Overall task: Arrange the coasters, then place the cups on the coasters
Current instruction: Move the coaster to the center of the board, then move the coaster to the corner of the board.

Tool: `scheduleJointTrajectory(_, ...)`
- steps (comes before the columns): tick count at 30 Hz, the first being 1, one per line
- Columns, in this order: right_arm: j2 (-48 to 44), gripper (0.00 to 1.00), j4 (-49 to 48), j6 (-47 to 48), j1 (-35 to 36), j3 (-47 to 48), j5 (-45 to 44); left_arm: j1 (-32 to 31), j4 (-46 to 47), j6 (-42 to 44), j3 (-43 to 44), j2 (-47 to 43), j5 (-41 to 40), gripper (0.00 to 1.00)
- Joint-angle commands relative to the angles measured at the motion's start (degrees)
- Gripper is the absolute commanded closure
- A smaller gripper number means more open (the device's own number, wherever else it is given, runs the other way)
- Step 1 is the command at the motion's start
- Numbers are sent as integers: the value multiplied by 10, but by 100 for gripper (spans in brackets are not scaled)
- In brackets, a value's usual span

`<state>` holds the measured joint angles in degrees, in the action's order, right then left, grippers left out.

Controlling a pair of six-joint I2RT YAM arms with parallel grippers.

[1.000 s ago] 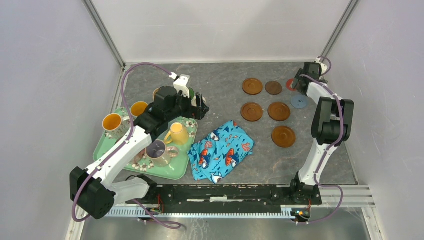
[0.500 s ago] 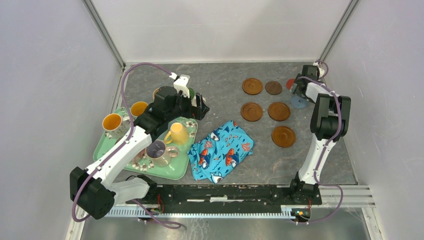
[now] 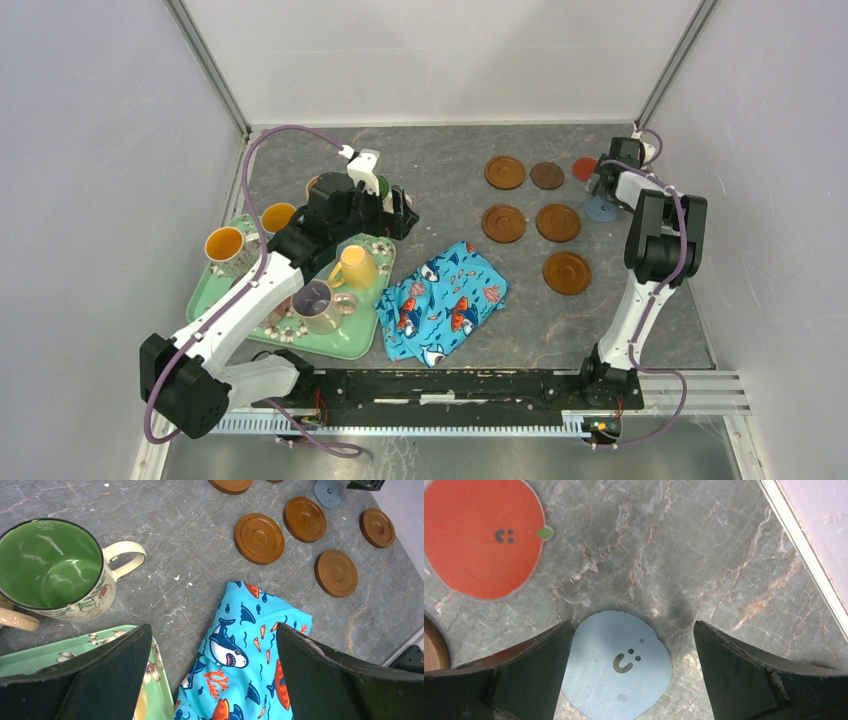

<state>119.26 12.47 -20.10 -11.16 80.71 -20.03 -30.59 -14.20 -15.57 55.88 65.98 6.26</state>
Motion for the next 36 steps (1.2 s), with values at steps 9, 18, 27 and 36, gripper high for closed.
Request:
scheduleJointTrajectory(9, -97, 2, -9, 13, -13, -116, -40, 3, 26, -6, 2, -8, 15, 0)
scheduleJointTrajectory(18, -117, 2, 2, 16, -17, -68, 3, 3, 27, -6, 1, -10, 14, 0)
scheduleJointTrajectory(27, -211, 2, -36, -55, -55, -166, 56, 3, 27, -7, 1, -13, 16, 0)
scheduleJointTrajectory(36, -278, 2, -116, -110, -107, -306, 96, 2, 29, -9, -1, -13, 22, 0)
